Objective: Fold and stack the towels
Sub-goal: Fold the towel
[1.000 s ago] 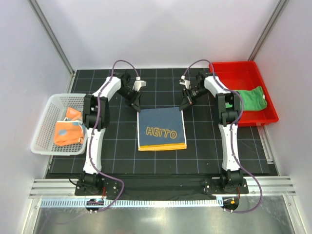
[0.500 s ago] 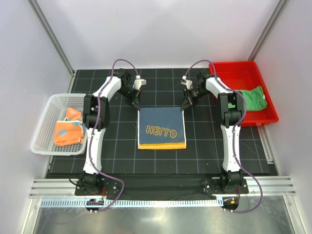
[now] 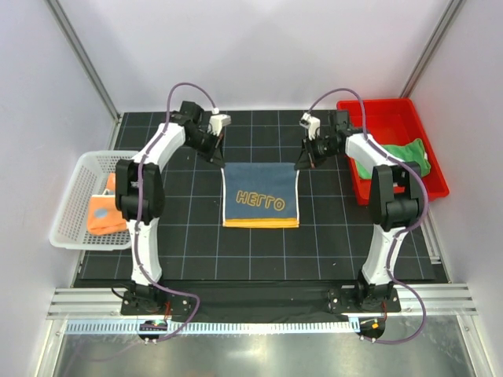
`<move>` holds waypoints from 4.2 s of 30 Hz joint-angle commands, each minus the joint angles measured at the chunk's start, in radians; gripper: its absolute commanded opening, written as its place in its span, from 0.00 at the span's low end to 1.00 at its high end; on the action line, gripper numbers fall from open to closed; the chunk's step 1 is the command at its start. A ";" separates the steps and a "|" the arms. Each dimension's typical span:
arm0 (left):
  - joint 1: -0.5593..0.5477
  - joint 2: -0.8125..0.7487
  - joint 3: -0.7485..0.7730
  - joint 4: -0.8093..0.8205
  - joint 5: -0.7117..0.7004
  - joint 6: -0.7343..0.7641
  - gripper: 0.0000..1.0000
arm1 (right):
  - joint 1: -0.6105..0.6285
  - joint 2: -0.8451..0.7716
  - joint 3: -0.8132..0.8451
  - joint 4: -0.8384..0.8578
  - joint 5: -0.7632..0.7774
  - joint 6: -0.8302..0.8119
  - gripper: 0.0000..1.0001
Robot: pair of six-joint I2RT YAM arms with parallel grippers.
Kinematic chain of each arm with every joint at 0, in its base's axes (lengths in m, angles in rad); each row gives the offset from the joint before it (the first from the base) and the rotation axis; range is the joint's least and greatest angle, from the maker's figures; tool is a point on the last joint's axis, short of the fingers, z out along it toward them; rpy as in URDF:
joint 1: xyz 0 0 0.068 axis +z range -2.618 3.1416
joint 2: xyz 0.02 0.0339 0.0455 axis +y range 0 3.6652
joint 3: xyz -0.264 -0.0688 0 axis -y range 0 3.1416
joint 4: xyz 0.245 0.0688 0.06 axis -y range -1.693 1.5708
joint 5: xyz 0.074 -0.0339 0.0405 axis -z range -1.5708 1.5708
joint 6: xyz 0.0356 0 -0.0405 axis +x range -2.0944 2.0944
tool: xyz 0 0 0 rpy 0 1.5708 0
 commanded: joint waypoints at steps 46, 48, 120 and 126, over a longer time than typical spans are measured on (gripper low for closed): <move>-0.154 -0.546 -0.691 0.243 -0.175 -0.264 0.00 | 0.216 -0.592 -0.634 0.237 0.405 0.400 0.01; -0.163 -0.550 -0.703 0.245 -0.183 -0.296 0.00 | 0.220 -0.600 -0.647 0.226 0.410 0.404 0.01; -0.312 -0.619 -0.794 0.450 -0.477 -0.796 0.44 | 0.354 -0.520 -0.671 0.370 0.451 0.952 0.35; -0.311 -0.552 -0.876 0.484 -0.577 -0.812 0.44 | 0.352 -0.496 -0.788 0.459 0.455 0.905 0.38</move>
